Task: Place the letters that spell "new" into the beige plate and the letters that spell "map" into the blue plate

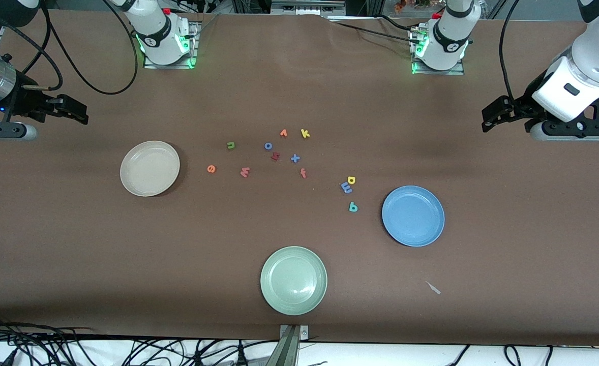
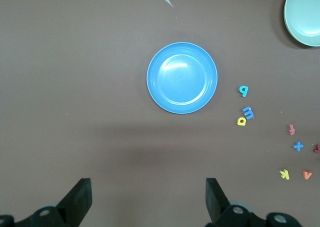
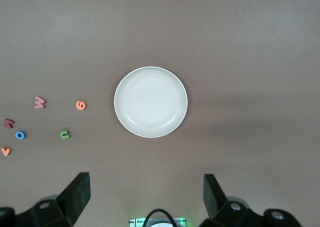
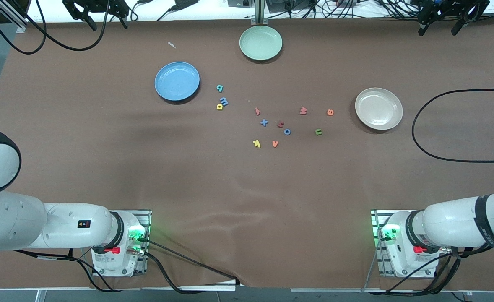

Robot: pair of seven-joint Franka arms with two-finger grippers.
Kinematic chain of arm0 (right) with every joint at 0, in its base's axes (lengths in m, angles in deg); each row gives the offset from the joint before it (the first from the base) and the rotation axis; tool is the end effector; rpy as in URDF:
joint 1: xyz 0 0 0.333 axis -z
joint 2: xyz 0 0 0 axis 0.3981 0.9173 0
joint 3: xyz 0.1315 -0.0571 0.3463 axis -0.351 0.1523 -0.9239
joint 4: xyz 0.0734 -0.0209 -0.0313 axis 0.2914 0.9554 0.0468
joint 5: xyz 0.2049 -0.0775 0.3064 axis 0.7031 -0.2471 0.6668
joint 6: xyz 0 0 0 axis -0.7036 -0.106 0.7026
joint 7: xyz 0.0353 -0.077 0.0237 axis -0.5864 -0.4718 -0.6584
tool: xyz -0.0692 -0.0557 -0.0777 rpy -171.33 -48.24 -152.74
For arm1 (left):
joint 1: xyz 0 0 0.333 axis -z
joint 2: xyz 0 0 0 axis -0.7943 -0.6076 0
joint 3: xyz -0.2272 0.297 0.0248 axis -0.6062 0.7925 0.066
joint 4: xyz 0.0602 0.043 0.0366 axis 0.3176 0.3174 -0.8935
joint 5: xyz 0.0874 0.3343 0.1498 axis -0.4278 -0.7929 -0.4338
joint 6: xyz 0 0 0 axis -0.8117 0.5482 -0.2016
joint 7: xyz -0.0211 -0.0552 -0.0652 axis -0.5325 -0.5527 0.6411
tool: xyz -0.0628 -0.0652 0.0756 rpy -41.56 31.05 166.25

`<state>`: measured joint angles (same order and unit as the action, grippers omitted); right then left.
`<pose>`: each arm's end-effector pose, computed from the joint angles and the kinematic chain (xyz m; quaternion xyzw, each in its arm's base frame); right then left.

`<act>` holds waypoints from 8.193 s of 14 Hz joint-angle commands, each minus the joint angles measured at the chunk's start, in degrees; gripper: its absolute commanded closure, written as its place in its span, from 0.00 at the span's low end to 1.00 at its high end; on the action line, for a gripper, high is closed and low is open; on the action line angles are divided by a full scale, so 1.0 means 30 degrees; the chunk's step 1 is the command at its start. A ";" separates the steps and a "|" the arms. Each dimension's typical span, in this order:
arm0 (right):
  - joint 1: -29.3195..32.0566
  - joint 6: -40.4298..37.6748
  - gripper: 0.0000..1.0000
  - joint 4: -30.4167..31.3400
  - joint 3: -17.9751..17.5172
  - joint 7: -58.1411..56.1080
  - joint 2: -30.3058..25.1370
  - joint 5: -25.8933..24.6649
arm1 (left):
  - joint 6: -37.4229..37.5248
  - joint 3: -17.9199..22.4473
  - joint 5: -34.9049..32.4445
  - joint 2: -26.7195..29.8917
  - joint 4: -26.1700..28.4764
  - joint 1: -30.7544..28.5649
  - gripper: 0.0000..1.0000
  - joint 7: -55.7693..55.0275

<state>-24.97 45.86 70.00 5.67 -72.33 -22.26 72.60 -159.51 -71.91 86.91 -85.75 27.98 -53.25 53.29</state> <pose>0.5296 0.0233 0.6226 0.9977 -0.0122 -0.0639 0.0174 0.5309 -0.0767 0.6441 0.9995 0.0190 -0.0181 0.0181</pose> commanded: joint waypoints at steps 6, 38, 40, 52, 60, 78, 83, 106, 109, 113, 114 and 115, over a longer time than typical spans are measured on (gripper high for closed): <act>0.0005 -0.0082 0.00 -0.0402 -0.0076 -0.0244 0.0098 -0.0192 | 0.0281 -0.0353 -0.0461 -0.0095 -0.0459 0.0076 0.00 -0.0158; -0.0054 -0.0199 0.00 -0.0372 -0.0281 -0.0243 -0.0048 -0.0221 | 0.0545 -0.0500 -0.0461 -0.0094 -0.0518 0.0075 0.00 -0.0188; -0.0054 -0.0199 0.00 -0.0372 -0.0281 -0.0244 -0.0048 -0.0221 | 0.0545 -0.0500 -0.0461 -0.0094 -0.0518 0.0075 0.00 -0.0188; -0.0054 -0.0287 0.00 -0.0372 -0.0281 -0.0244 -0.0048 -0.0221 | 0.0545 -0.0499 -0.0461 -0.0094 -0.0547 0.0046 0.00 -0.0188; -0.0054 -0.0346 0.00 -0.0343 -0.0281 -0.0244 -0.0048 -0.0221 | 0.0545 -0.0500 -0.0461 -0.0123 -0.0547 0.0046 0.00 -0.0188; -0.0141 -0.0346 0.00 -0.0226 -0.0281 -0.0184 0.0331 0.0101 | 0.0545 -0.0500 -0.0461 -0.0094 -0.0547 0.0046 0.00 -0.0187; -0.3267 -0.0404 0.00 -0.0372 -0.0281 -0.0479 0.2642 -0.0685 | 0.0545 -0.0500 -0.0461 -0.0094 -0.0547 0.0046 0.00 -0.0188; -0.8960 1.7726 0.00 0.5840 -0.1511 1.3936 0.9735 0.0804 | 0.0545 -0.0500 -0.0461 -0.0094 -0.0547 0.0075 0.00 -0.0159; -0.8931 1.8754 0.01 0.5780 -0.1511 1.3965 1.0468 0.0833 | 0.0545 -0.0500 -0.0461 -0.0094 -0.0547 0.0046 0.00 -0.0158; -0.8901 1.8727 0.13 0.5751 -0.1511 1.3906 1.0733 0.0833 | 0.0545 -0.0500 -0.0461 -0.0094 -0.0547 0.0046 0.00 -0.0158; -0.8901 1.8727 0.16 0.5751 -0.1511 1.3907 1.0762 0.0833 | 0.0545 -0.0500 -0.0461 -0.0094 -0.0547 0.0075 0.00 -0.0158; -0.8872 1.8727 0.20 0.5780 -0.1511 1.3820 1.0937 0.0833 | 0.0545 -0.0471 -0.0461 -0.0094 -0.0547 0.0075 0.00 -0.0216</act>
<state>-51.66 101.76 88.45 1.27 -31.19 9.09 74.46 -159.09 -73.32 86.91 -85.76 27.63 -53.23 53.28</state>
